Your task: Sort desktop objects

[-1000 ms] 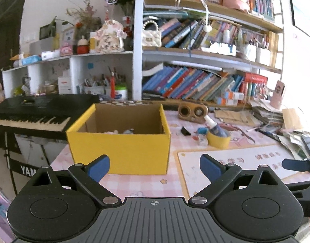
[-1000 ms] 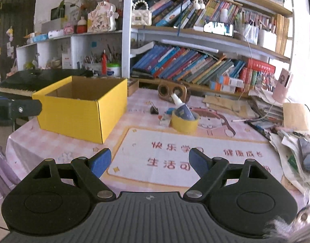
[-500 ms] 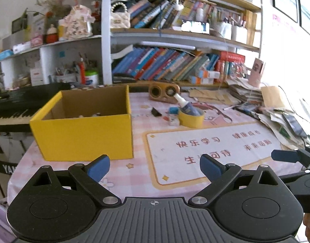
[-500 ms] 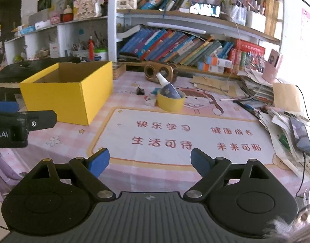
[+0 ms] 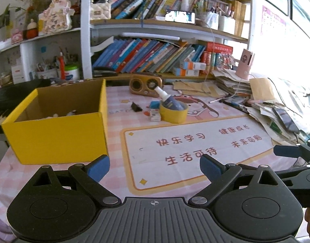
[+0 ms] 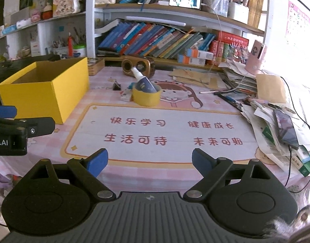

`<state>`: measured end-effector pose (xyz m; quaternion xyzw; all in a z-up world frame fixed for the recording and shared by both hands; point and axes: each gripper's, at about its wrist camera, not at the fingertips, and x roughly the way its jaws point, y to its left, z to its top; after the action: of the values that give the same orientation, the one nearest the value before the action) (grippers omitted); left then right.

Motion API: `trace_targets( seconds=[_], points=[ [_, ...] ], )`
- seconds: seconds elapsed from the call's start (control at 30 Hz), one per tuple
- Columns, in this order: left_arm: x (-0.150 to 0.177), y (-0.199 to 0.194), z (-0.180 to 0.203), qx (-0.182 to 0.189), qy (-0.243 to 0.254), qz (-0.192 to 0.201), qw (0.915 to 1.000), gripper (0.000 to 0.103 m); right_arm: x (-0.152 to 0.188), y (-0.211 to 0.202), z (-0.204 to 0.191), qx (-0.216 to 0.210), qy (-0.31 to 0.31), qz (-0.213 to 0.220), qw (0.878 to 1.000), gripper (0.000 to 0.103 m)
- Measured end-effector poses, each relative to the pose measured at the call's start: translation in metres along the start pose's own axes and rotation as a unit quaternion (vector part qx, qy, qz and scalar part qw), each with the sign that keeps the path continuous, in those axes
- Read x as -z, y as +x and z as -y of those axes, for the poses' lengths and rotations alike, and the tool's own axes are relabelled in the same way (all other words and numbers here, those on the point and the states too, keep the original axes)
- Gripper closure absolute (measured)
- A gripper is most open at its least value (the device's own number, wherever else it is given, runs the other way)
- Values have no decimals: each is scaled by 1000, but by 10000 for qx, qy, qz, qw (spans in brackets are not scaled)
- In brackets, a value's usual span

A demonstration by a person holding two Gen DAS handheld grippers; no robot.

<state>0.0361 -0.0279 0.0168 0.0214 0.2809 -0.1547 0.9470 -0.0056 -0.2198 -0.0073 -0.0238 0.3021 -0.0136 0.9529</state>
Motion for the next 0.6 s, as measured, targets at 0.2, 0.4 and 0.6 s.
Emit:
trace_targets(
  seconds=[0.2,0.4,0.6],
  points=[
    [-5,15,6,91,-28,-94,9999,6,-4,10,9,31,-52,-108,9999,13],
    [-11,31,17,191,28,-148,9997,6,-7,19,20,102,-62,-156,9998,13],
    [-17,44,28,188,63,-189,9996,6,-12,32,37,127,32,-237,9996,13]
  ],
)
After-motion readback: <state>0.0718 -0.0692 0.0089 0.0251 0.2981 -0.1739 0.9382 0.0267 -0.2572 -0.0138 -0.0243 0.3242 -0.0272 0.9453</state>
